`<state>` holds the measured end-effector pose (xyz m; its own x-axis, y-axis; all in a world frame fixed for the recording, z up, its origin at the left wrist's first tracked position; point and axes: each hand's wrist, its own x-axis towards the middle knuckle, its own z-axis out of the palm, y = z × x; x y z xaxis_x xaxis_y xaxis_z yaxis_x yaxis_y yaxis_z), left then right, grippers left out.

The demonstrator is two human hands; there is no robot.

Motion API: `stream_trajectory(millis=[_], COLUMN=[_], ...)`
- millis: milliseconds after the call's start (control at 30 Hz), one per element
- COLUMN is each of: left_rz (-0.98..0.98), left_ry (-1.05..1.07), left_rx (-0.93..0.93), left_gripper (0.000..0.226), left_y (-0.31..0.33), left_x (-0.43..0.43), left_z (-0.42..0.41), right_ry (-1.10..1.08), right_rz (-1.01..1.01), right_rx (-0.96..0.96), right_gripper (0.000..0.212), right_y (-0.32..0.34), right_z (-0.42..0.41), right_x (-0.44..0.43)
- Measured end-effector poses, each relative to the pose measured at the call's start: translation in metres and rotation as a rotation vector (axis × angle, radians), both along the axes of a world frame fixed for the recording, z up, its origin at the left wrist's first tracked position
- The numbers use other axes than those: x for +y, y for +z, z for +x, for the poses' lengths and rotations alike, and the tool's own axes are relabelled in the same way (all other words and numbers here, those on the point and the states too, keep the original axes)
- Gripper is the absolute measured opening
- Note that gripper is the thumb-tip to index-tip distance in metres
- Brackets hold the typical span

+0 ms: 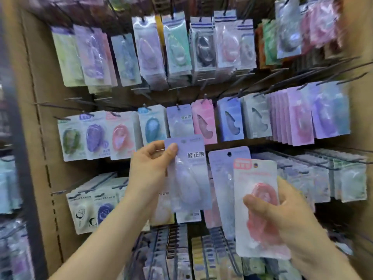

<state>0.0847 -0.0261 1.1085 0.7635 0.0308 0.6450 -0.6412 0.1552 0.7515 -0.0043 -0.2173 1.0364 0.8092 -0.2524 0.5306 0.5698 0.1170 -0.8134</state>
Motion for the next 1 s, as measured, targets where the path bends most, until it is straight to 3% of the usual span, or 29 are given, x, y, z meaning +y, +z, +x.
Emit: stream_trajectory(millis=[133, 300, 433, 800, 1000], left_rz=[-0.019, -0.067, -0.078, 0.041, 0.113], left_ry=[0.068, 0.191, 0.207, 0.133, 0.249], left_rx=[-0.028, -0.012, -0.015, -0.102, -0.135], left_gripper=[0.004, 0.010, 0.009, 0.007, 0.009], left_y=[0.030, 0.061, 0.075, 0.088, 0.089], left_x=[-0.008, -0.011, -0.008, -0.008, -0.011], left_z=[0.032, 0.075, 0.095, 0.108, 0.121], right_ry=[0.114, 0.095, 0.072, 0.022, 0.002], right_rz=[0.042, -0.032, -0.053, -0.030, -0.054], right_rx=[-0.036, -0.066, -0.081, -0.125, -0.131], right_gripper=[0.037, 0.054, 0.044, 0.043, 0.044], right_y=[0.024, 0.050, 0.063, 0.060, 0.064], right_z=[0.034, 0.069, 0.089, 0.102, 0.110], right_x=[0.008, 0.022, 0.030, 0.035, 0.035])
